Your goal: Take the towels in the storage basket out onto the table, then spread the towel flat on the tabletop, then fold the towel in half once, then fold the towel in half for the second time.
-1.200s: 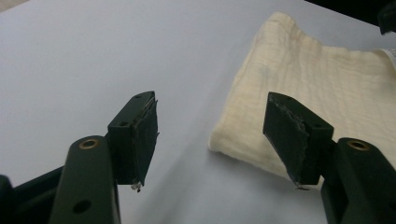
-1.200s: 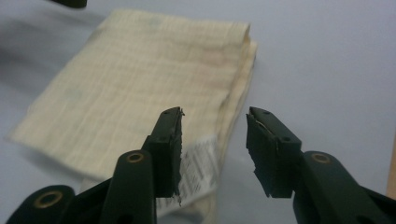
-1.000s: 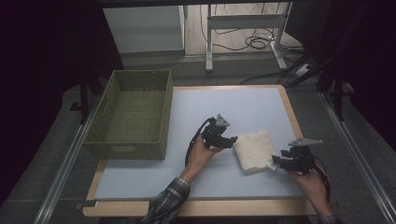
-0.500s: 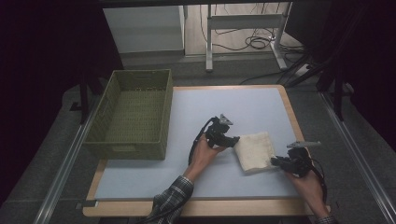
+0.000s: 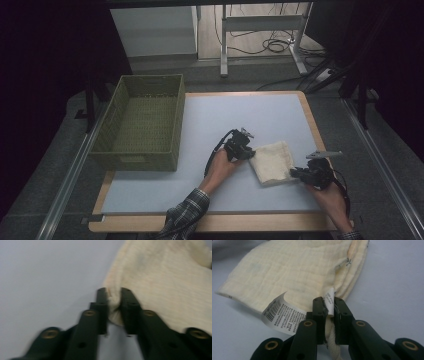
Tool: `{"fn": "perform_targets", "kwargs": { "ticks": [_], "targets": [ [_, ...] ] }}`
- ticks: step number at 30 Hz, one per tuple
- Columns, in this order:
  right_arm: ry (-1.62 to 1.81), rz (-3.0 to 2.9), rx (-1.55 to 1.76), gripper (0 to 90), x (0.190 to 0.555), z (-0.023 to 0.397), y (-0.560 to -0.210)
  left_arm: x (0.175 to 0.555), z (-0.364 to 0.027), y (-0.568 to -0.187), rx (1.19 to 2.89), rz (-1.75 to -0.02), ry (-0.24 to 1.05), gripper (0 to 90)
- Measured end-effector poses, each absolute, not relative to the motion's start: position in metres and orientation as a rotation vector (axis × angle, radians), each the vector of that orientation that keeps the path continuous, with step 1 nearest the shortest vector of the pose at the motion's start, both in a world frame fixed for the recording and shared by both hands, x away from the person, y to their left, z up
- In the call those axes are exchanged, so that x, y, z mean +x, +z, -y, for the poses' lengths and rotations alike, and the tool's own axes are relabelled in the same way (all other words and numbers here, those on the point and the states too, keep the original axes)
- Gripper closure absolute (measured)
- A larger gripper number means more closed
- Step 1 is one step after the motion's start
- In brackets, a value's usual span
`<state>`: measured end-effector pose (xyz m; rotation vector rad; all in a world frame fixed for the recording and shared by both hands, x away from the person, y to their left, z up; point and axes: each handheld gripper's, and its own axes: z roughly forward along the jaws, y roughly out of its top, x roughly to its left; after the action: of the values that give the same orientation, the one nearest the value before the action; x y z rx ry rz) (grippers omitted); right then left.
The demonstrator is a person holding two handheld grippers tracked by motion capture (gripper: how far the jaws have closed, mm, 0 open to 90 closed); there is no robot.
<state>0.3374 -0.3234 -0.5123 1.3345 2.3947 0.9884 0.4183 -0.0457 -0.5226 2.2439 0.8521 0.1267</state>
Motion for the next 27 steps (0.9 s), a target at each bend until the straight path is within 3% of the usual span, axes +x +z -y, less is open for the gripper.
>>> {"fn": "perform_targets", "kwargs": {
  "ticks": [4,27],
  "targets": [
    [1.017,-2.399,1.34,81.9,0.337,0.325,-0.511,0.417,0.046,-0.519,2.24,-0.839,0.161,84.0],
    [1.229,-2.456,1.253,82.2,0.34,0.295,-0.482,0.417,0.006,-0.477,2.248,-0.841,0.283,83.2]
  ]
}}
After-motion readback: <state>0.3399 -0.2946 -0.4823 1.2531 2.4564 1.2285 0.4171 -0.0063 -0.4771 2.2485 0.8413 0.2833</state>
